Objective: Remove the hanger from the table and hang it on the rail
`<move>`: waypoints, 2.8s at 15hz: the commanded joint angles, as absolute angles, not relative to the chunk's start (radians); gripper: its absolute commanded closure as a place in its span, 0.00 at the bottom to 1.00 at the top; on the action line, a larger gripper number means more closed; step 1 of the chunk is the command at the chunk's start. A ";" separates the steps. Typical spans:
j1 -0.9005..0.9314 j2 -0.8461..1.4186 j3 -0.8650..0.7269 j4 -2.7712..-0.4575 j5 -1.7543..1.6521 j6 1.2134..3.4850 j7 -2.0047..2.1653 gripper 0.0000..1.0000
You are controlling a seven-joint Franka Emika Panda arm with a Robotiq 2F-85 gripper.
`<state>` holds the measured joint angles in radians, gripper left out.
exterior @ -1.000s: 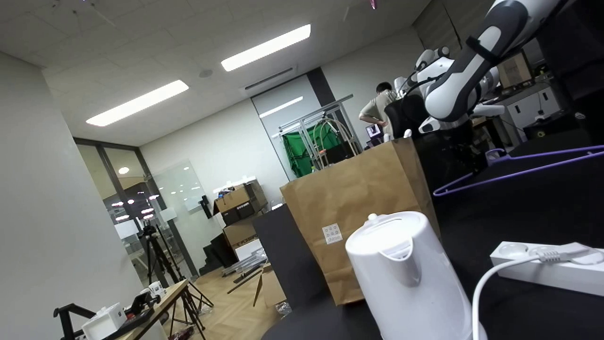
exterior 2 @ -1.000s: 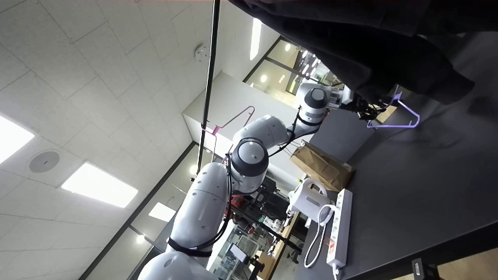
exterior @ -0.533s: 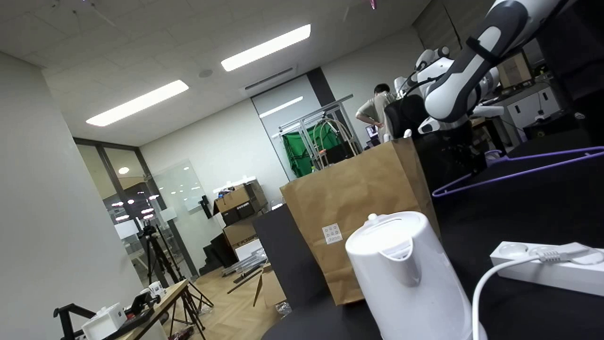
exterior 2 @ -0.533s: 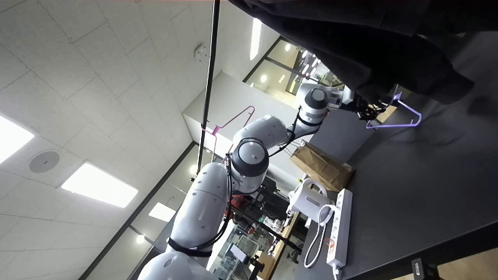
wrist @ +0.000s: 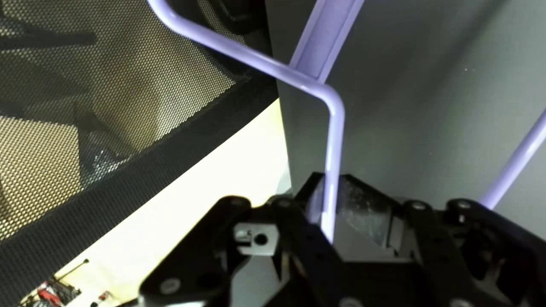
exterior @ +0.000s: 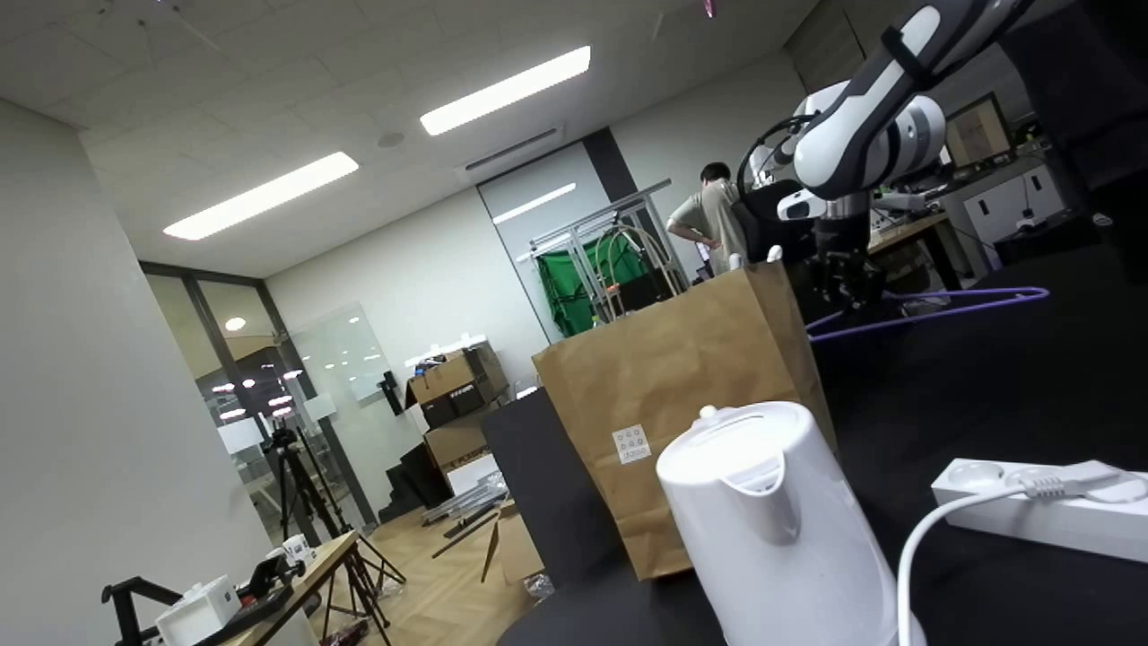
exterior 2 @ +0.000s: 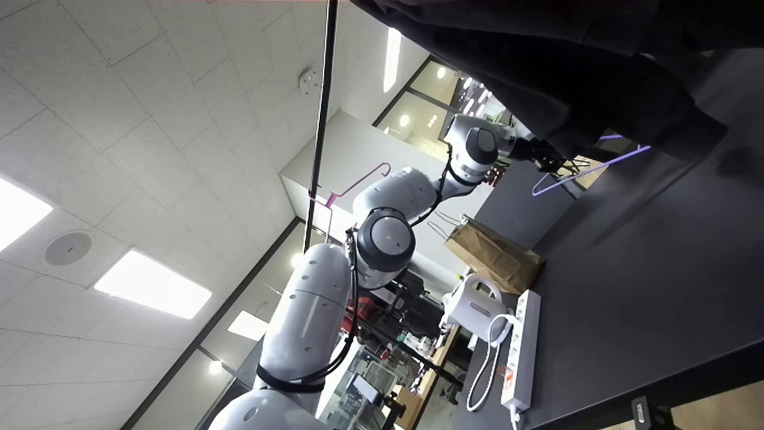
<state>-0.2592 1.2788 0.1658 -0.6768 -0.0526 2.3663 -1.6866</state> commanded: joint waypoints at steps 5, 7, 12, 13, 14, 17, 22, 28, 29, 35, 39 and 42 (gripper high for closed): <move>-0.421 1.118 0.413 -0.846 0.058 2.223 -2.168 0.96; -0.461 1.066 0.440 -0.904 0.062 2.121 -2.231 0.96; -0.544 0.927 0.465 -1.071 0.053 1.992 -2.312 0.96; -0.560 0.898 0.472 -1.109 0.053 1.984 -2.331 0.96; -0.579 0.864 0.478 -1.155 0.054 1.975 -2.353 0.96; -0.634 0.770 0.496 -1.286 0.056 1.933 -2.404 0.96; -0.559 0.730 0.360 -1.301 0.137 1.901 -2.456 0.83; -0.563 0.706 0.359 -1.342 0.136 1.901 -2.462 0.83; -0.563 0.706 0.359 -1.344 0.136 1.901 -2.463 0.83; -0.563 0.704 0.359 -1.344 0.136 1.901 -2.464 0.96; -0.561 0.596 0.288 -1.505 0.273 1.930 -2.683 0.96; -0.753 0.591 0.588 -1.541 0.102 1.932 -2.627 0.96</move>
<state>-0.6221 0.6573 0.3950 -1.4534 0.1861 1.9127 -2.6260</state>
